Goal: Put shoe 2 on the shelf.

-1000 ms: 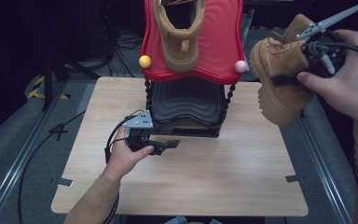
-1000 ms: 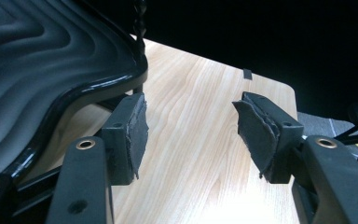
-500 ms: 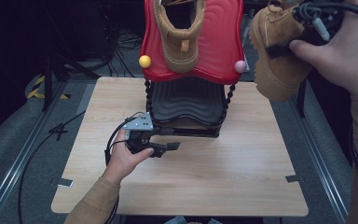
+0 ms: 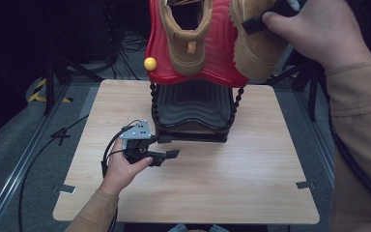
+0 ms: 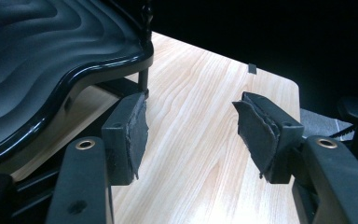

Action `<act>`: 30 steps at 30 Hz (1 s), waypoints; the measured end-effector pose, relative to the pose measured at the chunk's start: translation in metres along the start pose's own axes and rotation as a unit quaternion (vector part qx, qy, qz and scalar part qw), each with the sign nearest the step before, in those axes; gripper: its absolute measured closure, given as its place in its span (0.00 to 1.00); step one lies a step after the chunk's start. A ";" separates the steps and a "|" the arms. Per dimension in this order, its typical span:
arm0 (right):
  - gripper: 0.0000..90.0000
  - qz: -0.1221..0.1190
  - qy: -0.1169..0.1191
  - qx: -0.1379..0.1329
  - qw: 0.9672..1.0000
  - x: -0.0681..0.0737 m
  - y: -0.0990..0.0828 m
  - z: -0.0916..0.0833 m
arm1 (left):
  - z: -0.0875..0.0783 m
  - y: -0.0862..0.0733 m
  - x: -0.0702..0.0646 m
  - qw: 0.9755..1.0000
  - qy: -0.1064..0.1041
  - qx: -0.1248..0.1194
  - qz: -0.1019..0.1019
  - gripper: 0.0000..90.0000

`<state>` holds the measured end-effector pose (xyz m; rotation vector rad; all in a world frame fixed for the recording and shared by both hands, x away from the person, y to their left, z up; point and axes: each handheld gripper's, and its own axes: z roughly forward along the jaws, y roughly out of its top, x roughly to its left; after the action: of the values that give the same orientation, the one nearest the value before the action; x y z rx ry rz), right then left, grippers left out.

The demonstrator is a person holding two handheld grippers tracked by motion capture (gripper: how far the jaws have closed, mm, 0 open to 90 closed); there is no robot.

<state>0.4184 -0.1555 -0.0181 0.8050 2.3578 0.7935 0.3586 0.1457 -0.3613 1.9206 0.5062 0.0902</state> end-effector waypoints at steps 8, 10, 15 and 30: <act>0.86 -0.016 -0.012 -0.005 1.000 0.001 0.020 0.018 | -0.006 -0.002 -0.003 1.000 0.008 0.001 0.001 0.47; 0.86 -0.017 -0.012 -0.006 1.000 0.001 0.024 0.022 | -0.008 -0.003 -0.003 1.000 0.012 -0.001 0.000 0.47; 0.86 -0.025 -0.023 -0.002 0.999 0.003 0.035 0.035 | -0.012 -0.004 -0.003 1.000 0.014 -0.002 -0.001 0.47; 0.86 -0.051 -0.040 -0.013 0.998 0.008 0.040 0.071 | -0.007 -0.003 -0.002 1.000 0.008 0.005 0.000 0.47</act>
<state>0.4719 -0.0985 -0.0432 0.6877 2.2924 0.7339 0.3539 0.1527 -0.3611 1.9306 0.5187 0.1023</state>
